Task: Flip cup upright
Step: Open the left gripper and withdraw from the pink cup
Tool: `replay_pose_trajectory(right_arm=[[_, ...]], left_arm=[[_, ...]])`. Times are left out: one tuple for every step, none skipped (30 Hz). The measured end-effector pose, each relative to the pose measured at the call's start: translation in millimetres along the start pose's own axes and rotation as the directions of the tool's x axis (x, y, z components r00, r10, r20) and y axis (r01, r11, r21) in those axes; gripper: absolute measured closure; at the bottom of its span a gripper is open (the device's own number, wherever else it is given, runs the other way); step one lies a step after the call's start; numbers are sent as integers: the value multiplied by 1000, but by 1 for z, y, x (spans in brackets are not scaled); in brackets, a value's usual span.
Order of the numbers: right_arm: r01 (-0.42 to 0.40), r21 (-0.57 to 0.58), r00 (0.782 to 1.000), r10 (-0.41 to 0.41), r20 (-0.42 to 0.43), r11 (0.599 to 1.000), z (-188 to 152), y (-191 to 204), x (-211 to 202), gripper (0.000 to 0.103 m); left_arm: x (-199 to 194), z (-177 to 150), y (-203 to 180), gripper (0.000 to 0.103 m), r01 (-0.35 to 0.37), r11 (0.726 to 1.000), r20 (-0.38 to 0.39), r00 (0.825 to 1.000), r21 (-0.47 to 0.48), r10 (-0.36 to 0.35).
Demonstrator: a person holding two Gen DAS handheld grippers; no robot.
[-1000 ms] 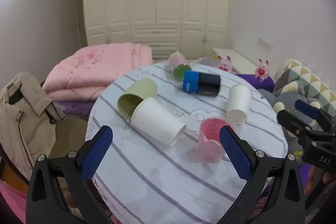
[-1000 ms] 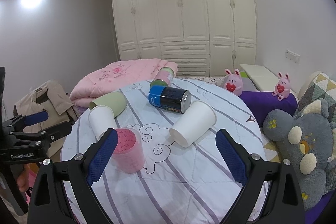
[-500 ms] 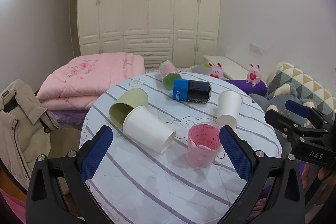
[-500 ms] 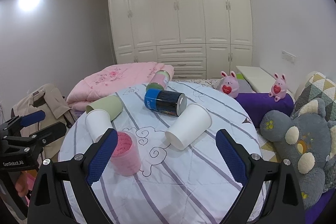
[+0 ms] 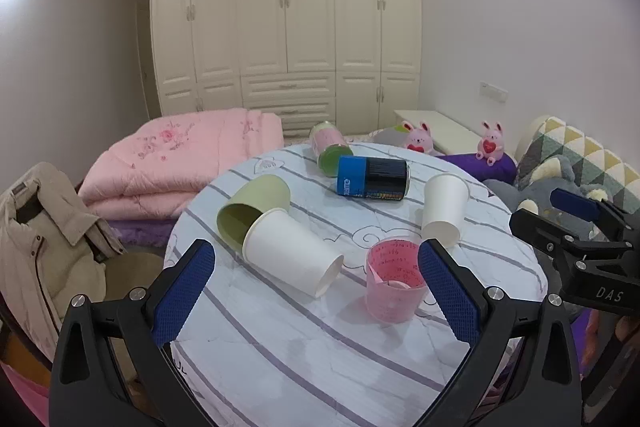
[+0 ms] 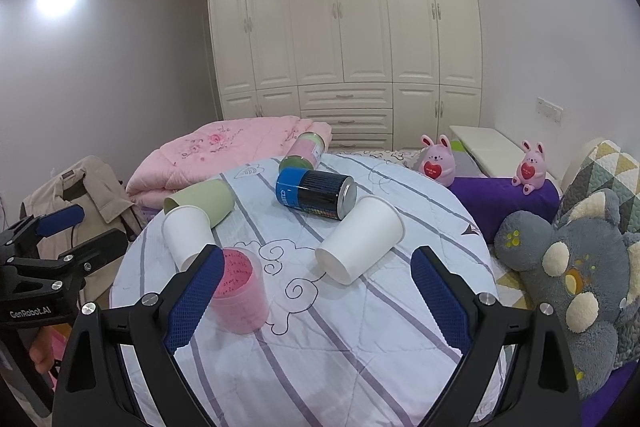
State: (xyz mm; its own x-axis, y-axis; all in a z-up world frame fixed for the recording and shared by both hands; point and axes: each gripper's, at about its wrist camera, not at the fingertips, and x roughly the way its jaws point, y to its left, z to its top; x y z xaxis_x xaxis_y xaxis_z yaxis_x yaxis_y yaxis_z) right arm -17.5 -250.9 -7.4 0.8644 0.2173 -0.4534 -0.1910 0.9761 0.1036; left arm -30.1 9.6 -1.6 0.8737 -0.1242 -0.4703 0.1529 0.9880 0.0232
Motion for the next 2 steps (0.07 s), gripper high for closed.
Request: replay_pose_trajectory(right_arm=[[2,-3,1000,-2,0,1000,0,0,0,7],[2,-4,1000,-2,0,1000,-1,0,0,7]], left_arm=[[0,0,0,0,2,1000,-3,1000,2,-2],[1,0,0,0,13,1000,-12,1000,1,-13]])
